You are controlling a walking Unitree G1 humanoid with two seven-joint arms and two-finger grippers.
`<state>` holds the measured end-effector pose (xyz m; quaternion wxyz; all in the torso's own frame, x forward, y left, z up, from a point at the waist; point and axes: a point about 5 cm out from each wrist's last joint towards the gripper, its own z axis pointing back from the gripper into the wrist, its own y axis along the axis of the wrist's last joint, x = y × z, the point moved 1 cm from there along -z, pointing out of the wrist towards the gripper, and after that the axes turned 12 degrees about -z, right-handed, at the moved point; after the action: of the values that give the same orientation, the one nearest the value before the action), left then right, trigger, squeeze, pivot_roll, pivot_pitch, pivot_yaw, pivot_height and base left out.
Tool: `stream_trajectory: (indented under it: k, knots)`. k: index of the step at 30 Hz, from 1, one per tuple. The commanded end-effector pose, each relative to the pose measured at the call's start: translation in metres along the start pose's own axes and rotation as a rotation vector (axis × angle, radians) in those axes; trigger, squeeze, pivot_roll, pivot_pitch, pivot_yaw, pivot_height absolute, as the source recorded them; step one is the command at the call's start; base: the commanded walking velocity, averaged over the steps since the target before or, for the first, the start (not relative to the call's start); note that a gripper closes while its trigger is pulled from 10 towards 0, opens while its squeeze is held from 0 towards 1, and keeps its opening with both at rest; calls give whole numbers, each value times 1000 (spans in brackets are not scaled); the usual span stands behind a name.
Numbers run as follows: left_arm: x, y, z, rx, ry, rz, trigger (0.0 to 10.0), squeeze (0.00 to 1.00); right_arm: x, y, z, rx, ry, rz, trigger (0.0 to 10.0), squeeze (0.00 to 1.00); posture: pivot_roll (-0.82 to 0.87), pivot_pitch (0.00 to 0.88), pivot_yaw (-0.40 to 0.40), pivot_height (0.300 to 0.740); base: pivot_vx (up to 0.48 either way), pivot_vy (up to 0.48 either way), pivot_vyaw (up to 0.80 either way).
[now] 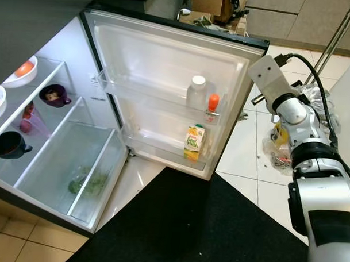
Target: Restocking fridge
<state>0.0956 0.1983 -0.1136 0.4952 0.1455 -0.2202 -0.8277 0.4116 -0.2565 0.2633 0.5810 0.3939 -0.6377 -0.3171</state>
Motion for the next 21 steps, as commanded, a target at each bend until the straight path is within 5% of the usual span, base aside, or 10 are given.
stream_trajectory:
  k: [1, 8, 10, 11, 13, 17, 19, 21]
  knots:
    - [2, -9, 2, -50, -6, -3, 10000, 0, -18, -54, 18, -160, 9, -80, 10000, 0, -20, 199, 2, 740, 0, 0, 0]
    - [-5, 6, -4, -35, 26, -18, 10000, 0, -65, -127, 60, -394, 101, -176, 10000, 0, -38, 149, -2, 740, 0, 0, 0]
    - [-13, 13, -6, -33, 62, -23, 10000, 0, -91, -164, 91, -525, 124, -226, 10000, 0, -44, 122, -6, 740, 0, 0, 0]
    - [-13, 13, -6, -33, 62, -23, 10000, 0, -91, -164, 91, -525, 124, -226, 10000, 0, -44, 122, -6, 740, 0, 0, 0]
    - [-22, 20, -7, -38, 111, -42, 10000, 0, -117, -199, 132, -687, 137, -275, 10000, 0, -44, 86, -10, 740, 0, 0, 0]
    - [-26, 23, -8, -42, 129, -63, 10000, 0, -127, -210, 148, -747, 142, -299, 10000, 0, -43, 83, -11, 740, 0, 0, 0]
    - [-37, 29, -7, -52, 201, -119, 10000, 0, -152, -238, 198, -910, 193, -298, 10000, 0, -50, 49, -14, 740, 0, 0, 0]
    - [-41, 30, -7, -54, 226, -136, 10000, 0, -160, -245, 214, -962, 210, -298, 10000, 0, -50, 46, -15, 740, 0, 0, 0]
